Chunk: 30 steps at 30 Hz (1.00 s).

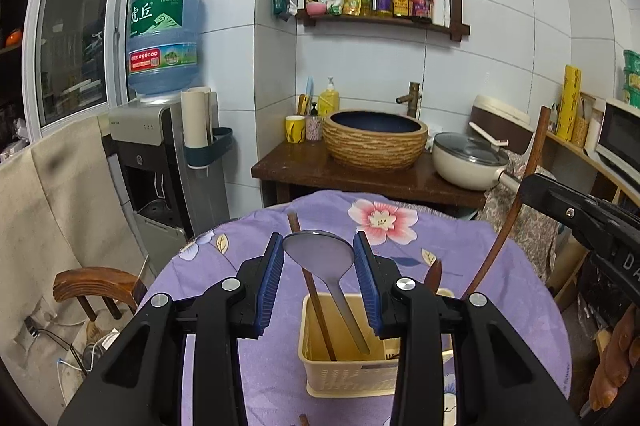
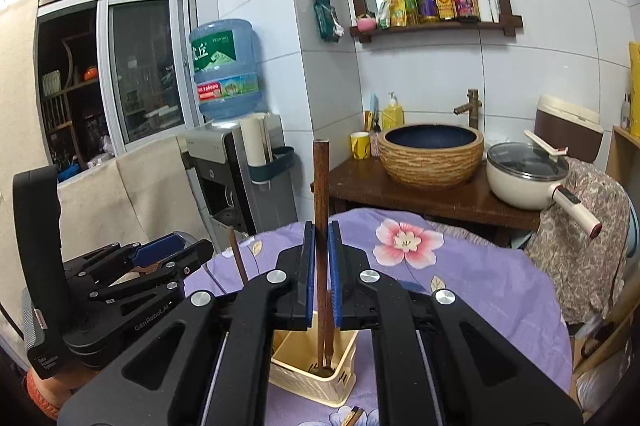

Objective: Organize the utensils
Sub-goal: 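Carry the spoon and chopstick over the cream holder and release both into it, then bring both open tools back down toward the remaining chopsticks and spoon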

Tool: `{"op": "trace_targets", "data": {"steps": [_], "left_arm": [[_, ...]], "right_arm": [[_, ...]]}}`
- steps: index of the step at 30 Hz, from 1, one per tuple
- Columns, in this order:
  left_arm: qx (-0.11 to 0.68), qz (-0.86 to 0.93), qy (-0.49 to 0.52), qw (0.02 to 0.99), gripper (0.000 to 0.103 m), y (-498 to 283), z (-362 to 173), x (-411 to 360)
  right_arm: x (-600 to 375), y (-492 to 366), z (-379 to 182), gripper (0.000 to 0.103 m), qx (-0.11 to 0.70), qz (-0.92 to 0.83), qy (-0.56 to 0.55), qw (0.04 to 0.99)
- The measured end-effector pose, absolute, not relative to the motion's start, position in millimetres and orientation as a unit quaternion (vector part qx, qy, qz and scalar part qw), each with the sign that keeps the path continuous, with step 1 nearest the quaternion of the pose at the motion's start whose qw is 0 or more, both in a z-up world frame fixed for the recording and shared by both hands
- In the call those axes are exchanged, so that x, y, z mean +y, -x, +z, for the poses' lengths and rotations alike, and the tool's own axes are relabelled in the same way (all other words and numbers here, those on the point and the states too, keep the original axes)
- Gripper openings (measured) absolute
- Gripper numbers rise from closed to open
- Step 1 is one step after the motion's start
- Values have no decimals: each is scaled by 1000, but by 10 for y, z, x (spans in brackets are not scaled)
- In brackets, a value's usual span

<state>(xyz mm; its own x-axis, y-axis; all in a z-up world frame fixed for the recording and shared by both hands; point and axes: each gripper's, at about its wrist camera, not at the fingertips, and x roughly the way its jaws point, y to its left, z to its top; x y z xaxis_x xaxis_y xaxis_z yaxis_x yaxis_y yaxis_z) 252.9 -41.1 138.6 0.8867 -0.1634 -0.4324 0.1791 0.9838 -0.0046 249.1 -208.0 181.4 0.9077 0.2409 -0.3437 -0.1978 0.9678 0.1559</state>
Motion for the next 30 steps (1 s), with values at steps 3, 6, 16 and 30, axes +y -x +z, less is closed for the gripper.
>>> {"op": "trace_targets", "data": {"steps": [3,6,16,30], "left_arm": [[231,-85,-28,969,35,-2567,1235,-450],[246,-85,-36,965,35,-2595,1067,-492],[264,-86,-46,959,36,-2580,819,-559],[221,-71,-32,972,80,-2120,888,-271]], "right_arm": [[-2050,-2523,1648,7,197,113,-58,972],[-2043,-2559,1500,7,210,113,-60,969],[-2085,-2575,1261,7,226,110,-65,966],[-2311,-2224,1108,53,227,102,-54,967]]}}
